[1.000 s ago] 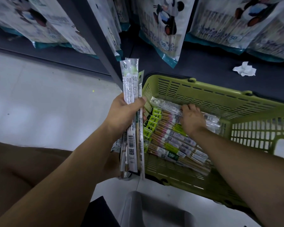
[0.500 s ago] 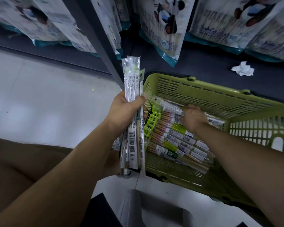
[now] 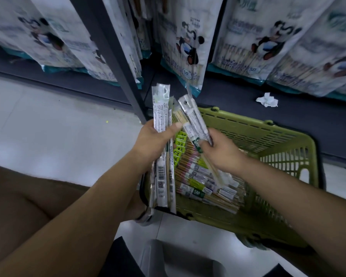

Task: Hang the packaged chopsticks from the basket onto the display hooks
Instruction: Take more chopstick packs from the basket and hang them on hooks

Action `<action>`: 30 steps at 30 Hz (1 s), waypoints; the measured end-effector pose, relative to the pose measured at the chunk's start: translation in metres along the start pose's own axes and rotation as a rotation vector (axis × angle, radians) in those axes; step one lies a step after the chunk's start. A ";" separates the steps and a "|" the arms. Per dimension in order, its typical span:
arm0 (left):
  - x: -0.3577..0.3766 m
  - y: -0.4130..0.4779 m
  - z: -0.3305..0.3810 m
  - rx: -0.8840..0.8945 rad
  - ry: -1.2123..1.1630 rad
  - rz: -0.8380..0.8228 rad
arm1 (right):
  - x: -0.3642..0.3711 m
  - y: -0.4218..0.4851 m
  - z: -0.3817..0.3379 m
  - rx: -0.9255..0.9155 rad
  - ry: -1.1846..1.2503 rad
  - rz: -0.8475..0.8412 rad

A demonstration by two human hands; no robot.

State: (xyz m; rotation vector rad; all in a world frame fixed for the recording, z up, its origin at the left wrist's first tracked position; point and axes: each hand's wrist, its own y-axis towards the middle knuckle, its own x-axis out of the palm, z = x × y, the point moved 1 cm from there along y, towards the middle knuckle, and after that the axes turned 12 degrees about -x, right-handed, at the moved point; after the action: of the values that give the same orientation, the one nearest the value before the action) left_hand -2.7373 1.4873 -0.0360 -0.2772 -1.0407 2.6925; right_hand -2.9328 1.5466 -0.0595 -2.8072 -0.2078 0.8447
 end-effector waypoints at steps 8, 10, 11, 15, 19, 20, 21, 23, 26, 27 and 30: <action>0.037 -0.033 0.029 0.072 -0.264 -0.151 | -0.011 -0.024 -0.077 0.031 0.109 -0.047; 0.041 -0.040 0.037 0.070 -0.322 -0.175 | -0.021 -0.030 -0.082 0.029 0.015 -0.063; 0.044 -0.045 0.041 0.076 -0.338 -0.192 | -0.027 -0.034 -0.086 0.011 -0.031 -0.066; 0.052 -0.066 0.068 0.118 -0.360 -0.252 | -0.049 -0.051 -0.107 -0.110 -0.258 -0.027; 0.054 -0.090 0.097 0.154 -0.330 -0.325 | -0.072 -0.071 -0.125 -0.222 -0.523 0.167; 0.053 -0.095 0.105 0.160 -0.312 -0.340 | -0.078 -0.074 -0.131 -0.239 -0.512 0.193; 0.052 -0.100 0.112 0.169 -0.293 -0.346 | -0.085 -0.077 -0.137 -0.253 -0.441 0.211; 0.048 -0.108 0.127 0.210 -0.242 -0.335 | -0.098 -0.080 -0.150 -0.278 -0.189 0.260; 0.045 -0.117 0.153 0.289 -0.182 -0.337 | -0.117 -0.080 -0.169 -0.308 -0.038 0.304; 0.045 -0.119 0.162 0.320 -0.161 -0.343 | -0.122 -0.080 -0.175 -0.318 -0.046 0.305; 0.041 -0.125 0.195 0.439 -0.066 -0.341 | -0.144 -0.078 -0.196 -0.374 0.037 0.300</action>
State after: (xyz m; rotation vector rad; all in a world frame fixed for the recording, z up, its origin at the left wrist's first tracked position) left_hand -2.8079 1.4657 0.1874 0.0663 -0.4362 2.5359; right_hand -2.9486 1.5650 0.1949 -3.2597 0.0746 0.8925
